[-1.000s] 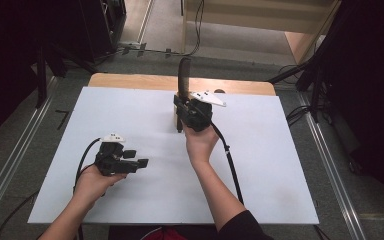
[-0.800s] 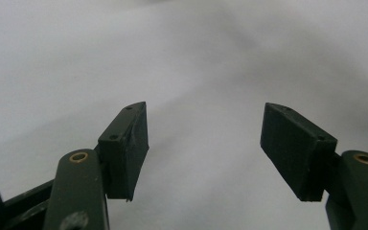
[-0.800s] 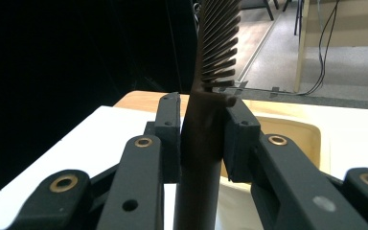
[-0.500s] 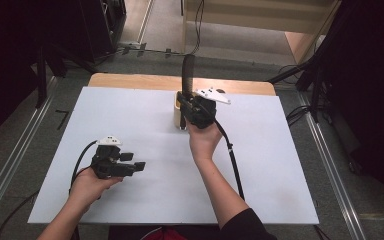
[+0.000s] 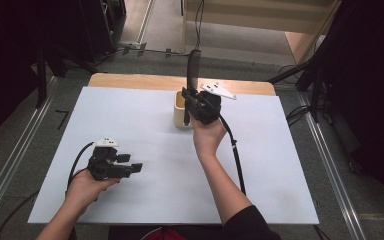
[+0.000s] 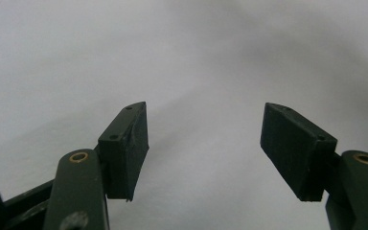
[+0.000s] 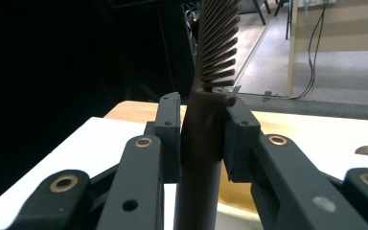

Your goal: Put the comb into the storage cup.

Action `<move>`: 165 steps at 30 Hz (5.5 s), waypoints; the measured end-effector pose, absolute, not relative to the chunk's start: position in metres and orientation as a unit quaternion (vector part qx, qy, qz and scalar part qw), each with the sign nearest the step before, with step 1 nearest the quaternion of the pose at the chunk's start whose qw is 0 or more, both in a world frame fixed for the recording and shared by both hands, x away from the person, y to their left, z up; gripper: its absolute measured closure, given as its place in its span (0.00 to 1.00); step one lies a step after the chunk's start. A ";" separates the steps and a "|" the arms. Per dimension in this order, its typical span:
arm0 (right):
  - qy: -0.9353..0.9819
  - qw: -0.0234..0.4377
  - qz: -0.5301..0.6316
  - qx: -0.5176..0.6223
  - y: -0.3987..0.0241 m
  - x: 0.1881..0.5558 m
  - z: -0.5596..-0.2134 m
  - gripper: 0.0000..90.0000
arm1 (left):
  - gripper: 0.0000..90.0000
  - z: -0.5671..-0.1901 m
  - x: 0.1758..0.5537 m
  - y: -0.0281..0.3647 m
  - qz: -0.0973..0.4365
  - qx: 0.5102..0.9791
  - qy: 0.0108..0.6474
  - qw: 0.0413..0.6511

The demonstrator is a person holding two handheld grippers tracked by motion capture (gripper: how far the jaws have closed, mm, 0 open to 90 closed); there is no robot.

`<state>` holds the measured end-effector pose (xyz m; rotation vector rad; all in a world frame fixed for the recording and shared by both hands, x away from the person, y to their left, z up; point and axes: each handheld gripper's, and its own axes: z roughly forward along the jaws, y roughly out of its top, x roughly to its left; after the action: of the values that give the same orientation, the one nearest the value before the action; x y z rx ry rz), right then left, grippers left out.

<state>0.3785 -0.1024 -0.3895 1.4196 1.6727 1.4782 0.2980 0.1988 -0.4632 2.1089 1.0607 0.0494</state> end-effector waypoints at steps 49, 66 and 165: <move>0.604 0.257 0.519 0.547 -0.108 0.449 -0.375 0.78 | 0.39 -0.467 0.296 0.207 0.011 0.827 0.413 0.382; 0.615 0.266 0.494 0.554 -0.103 0.460 -0.393 0.78 | 0.39 -0.466 0.295 0.206 0.009 0.826 0.410 0.387; 0.694 0.166 0.484 0.507 -0.145 0.414 -0.414 0.24 | 0.39 -0.466 0.295 0.209 0.018 0.825 0.411 0.388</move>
<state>0.4139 -0.1452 -0.4137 1.4436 1.9772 1.3771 0.2953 0.2086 -0.4661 2.0981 1.0453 0.0469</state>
